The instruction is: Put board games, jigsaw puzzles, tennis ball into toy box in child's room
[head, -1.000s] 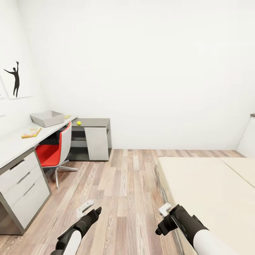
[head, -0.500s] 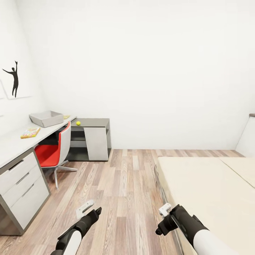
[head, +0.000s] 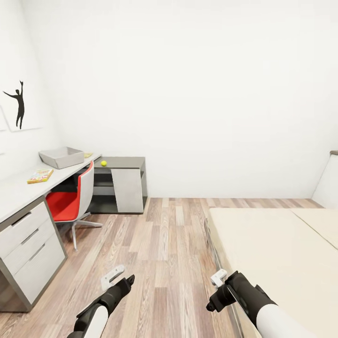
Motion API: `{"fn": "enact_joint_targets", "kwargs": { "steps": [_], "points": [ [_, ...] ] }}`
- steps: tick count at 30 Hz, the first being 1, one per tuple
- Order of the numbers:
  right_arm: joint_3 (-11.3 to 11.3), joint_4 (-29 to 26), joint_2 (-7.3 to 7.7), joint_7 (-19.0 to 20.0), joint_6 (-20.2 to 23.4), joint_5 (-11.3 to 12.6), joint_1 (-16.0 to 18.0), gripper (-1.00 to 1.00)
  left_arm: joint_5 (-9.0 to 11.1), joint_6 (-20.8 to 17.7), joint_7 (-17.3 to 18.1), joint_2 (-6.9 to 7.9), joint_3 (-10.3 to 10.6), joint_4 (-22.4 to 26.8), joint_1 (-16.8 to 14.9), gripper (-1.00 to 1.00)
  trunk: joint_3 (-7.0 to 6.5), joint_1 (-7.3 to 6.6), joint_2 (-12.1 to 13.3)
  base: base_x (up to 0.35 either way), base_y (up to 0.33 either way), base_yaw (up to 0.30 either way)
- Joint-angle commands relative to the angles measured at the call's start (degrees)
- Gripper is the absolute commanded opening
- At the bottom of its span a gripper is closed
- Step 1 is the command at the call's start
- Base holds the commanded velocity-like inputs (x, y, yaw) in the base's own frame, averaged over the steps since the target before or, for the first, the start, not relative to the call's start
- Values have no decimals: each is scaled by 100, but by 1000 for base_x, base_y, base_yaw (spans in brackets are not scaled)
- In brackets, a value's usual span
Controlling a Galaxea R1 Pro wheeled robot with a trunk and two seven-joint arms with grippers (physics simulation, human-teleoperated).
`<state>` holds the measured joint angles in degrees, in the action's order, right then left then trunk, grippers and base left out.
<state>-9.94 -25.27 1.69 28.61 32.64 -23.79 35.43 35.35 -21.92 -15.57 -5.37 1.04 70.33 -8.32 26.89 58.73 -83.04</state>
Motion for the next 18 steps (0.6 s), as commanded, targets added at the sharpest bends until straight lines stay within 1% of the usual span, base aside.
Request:
{"fn": "enact_joint_targets", "kwargs": {
  "steps": [1,9,18],
  "points": [
    [-17,-13,4,48,13,-61,2,100,60,-14,-51,1,6,10,-3,100,7,0,-4,0,0,0],
    [-17,-13,-3,48,11,-61,2,100,69,-27,-51,1,7,-44,-12,100,7,0,-4,-12,-4,0],
    [-17,-13,-5,42,12,-60,0,100,114,-27,-51,1,-25,-88,-18,100,7,0,-4,-99,-24,0]
  ]
}}
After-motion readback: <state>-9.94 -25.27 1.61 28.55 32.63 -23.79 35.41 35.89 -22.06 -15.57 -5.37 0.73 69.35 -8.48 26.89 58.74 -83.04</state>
